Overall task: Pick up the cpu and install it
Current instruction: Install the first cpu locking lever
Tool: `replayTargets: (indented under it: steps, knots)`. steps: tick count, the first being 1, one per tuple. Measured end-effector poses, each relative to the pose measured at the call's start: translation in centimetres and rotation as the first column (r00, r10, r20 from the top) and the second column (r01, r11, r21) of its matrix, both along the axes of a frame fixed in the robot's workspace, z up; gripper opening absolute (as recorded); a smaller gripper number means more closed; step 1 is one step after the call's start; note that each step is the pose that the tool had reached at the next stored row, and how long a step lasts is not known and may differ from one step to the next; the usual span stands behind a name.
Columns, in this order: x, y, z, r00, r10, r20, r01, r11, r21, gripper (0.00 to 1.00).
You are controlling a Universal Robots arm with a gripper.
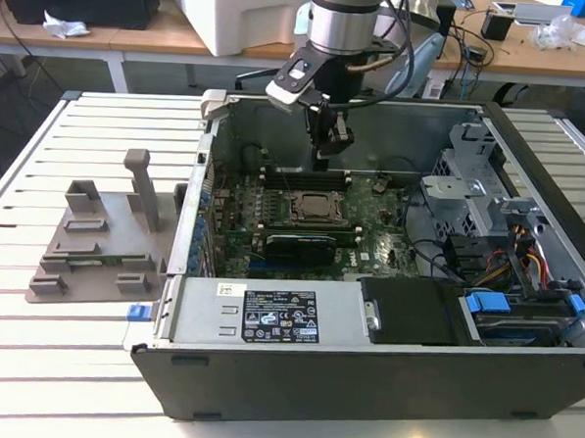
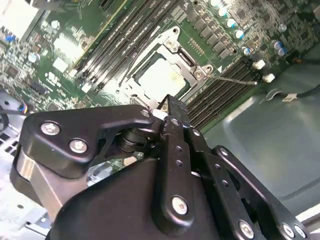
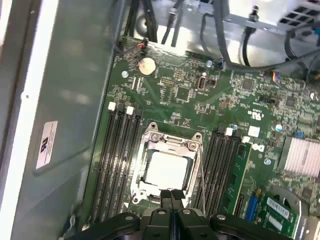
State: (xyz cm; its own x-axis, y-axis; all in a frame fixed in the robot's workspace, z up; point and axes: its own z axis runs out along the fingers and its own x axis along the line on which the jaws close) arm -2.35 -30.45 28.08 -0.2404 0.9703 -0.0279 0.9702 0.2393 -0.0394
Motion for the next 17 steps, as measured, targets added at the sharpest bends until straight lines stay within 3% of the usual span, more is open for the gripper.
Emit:
replayTargets:
  steps: [1,4,5,8,12,16,17]
  knots:
    - [0.00,0.00,0.00,0.9982,0.060,0.0000,-0.060,0.9982,0.0001,0.11]
    - [0.00,0.00,0.00,0.9896,0.144,-0.0001,-0.144,0.9896,0.0002,0.11]
    - [0.00,0.00,0.00,0.9840,0.178,0.0001,-0.178,0.9840,0.0007,0.11]
    - [0.00,0.00,-0.01,0.9571,0.290,0.0008,-0.290,0.9571,0.0030,0.11]
    - [0.00,0.00,0.00,0.9307,0.366,0.0007,-0.366,0.9307,0.0031,0.11]
    - [0.00,0.00,0.00,0.8975,0.441,0.0007,-0.441,0.8975,0.0032,0.11]
    - [0.00,0.00,0.00,0.8765,0.481,0.0008,-0.481,0.8765,0.0032,0.11]
